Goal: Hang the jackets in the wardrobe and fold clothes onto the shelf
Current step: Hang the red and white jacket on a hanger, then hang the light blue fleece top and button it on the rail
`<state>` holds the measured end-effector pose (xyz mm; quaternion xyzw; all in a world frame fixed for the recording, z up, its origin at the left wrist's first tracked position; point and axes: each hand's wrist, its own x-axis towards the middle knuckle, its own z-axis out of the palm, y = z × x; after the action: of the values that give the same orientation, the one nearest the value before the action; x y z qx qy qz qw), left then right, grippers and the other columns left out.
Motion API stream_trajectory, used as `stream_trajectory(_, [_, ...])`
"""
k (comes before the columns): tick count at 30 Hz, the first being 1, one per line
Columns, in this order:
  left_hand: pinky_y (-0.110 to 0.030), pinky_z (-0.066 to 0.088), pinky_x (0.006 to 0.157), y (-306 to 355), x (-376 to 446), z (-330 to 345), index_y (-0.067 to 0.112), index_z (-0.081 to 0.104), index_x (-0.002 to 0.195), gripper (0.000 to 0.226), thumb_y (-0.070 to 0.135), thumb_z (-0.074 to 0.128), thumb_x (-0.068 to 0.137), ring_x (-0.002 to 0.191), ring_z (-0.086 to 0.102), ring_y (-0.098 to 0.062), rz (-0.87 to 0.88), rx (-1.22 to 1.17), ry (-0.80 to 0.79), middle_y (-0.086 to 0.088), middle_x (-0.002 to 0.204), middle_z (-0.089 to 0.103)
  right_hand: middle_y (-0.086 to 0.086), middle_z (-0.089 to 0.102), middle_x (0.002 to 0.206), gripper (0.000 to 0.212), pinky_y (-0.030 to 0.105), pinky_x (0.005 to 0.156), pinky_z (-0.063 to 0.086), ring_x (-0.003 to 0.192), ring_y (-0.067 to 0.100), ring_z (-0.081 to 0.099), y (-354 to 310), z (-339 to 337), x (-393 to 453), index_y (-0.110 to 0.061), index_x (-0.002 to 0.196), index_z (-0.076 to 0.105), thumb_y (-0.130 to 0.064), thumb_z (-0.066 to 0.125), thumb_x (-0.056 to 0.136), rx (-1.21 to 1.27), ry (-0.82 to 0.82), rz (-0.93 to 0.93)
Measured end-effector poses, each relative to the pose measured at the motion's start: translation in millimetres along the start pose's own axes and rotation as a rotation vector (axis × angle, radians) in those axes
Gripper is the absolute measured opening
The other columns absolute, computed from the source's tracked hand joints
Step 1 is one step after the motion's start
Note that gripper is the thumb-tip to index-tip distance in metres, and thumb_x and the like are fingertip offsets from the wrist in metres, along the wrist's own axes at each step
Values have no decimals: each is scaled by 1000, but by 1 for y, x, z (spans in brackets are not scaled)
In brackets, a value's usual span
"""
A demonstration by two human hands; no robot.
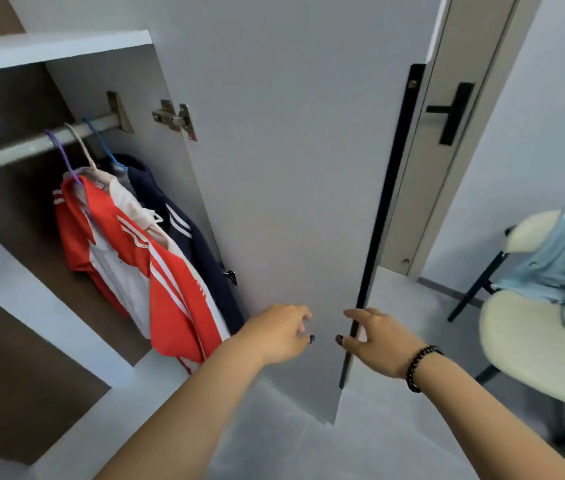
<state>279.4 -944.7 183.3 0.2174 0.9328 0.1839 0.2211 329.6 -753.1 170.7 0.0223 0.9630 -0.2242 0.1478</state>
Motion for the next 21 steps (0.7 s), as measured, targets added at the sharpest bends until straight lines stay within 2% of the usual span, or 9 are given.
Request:
stream_trajectory(9, [-38, 49, 97, 140, 31, 71, 23, 52, 132, 39, 21, 50, 94, 108, 58, -15, 122, 9, -38, 5, 118, 61, 3, 31, 153, 64, 29, 111, 29, 138, 19, 35, 136, -32, -88, -20, 150, 23, -51, 42, 96, 45, 16, 151])
stream_trajectory(13, [-38, 49, 96, 196, 48, 97, 23, 50, 134, 40, 17, 48, 94, 107, 58, -17, 200, -31, -53, 4, 122, 59, 6, 37, 149, 65, 28, 106, 34, 129, 20, 46, 194, -44, -123, -18, 151, 18, -49, 38, 98, 81, 47, 249])
stream_trajectory(16, [-38, 50, 96, 232, 62, 113, 23, 51, 133, 39, 19, 49, 94, 107, 58, -17, 260, -59, -70, 3, 122, 59, 6, 37, 149, 64, 28, 108, 32, 133, 20, 40, 232, -54, -146, -16, 151, 20, -47, 40, 98, 80, 76, 320])
stream_trajectory(19, [-37, 50, 96, 265, 79, 126, 22, 52, 132, 39, 18, 50, 94, 105, 59, -16, 303, -61, -87, 3, 122, 59, 6, 45, 141, 56, 29, 106, 35, 127, 21, 45, 267, -64, -161, -16, 146, 30, -40, 45, 97, 90, 102, 361])
stream_trajectory(21, [-36, 50, 96, 285, 93, 135, 21, 52, 132, 39, 15, 51, 94, 105, 60, -16, 331, -51, -111, 4, 121, 60, 6, 45, 140, 53, 28, 106, 34, 127, 22, 45, 287, -68, -168, -17, 146, 28, -34, 45, 98, 105, 119, 386])
